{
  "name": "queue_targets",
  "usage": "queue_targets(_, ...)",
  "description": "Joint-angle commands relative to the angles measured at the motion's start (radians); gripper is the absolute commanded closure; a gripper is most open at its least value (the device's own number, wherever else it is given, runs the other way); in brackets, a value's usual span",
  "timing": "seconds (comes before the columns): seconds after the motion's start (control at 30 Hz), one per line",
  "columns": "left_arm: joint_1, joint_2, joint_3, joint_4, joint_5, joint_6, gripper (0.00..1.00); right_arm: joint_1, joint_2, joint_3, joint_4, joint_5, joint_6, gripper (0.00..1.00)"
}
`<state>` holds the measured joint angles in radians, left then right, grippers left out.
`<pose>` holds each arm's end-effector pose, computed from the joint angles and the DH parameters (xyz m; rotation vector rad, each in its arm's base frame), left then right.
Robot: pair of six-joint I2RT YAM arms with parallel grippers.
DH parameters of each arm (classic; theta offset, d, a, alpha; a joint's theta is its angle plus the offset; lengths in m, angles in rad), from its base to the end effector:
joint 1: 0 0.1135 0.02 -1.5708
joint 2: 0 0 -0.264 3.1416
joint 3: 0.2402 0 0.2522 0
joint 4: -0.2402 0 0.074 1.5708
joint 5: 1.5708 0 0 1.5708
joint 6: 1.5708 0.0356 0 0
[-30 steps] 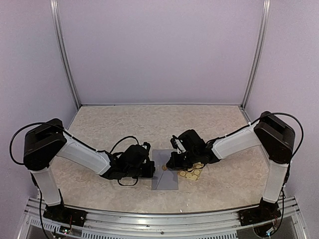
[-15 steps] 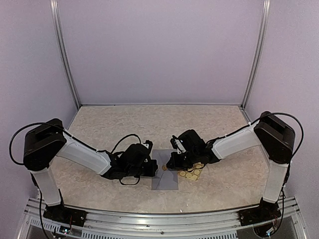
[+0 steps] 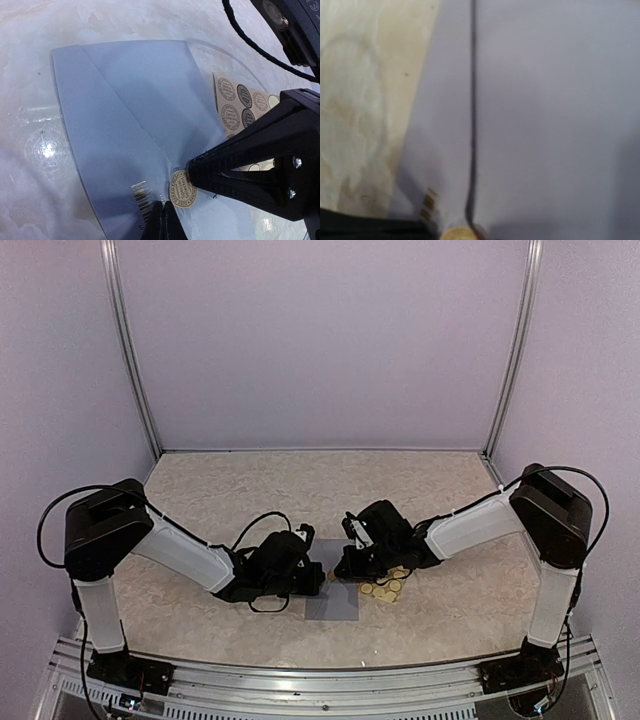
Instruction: Place the letter into the envelope and seal it
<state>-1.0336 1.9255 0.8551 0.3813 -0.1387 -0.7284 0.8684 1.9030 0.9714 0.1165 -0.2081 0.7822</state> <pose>0.1916 -0.3121 0.1055 0.2838 2.3565 -0.7585 0.2367 0.2910 0.1231 -0.2210 2.6080 0.9479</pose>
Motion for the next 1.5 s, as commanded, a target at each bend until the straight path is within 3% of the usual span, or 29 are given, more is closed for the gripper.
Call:
queue_targets(0.0,-0.005,0.067,0.014,-0.107,-0.008,-0.001,1.00,0.007,-0.044,0.025,-0.032,-0.007,-0.024,0.93)
queue_targets(0.13,-0.006,0.085,0.006,-0.148,-0.014,-0.010,1.00,0.017,-0.078,0.031,-0.028,-0.007,-0.031,0.91)
queue_targets(0.27,-0.012,0.077,-0.001,-0.176,-0.039,-0.010,1.00,0.018,-0.087,0.037,-0.019,-0.007,-0.033,1.00)
queue_targets(0.8,-0.014,0.065,-0.006,-0.182,-0.037,-0.020,1.00,0.017,0.035,0.038,0.011,-0.059,-0.006,1.00)
queue_targets(1.47,-0.016,0.060,-0.015,-0.177,-0.038,-0.025,1.00,0.002,0.109,0.019,-0.023,0.007,0.058,1.00)
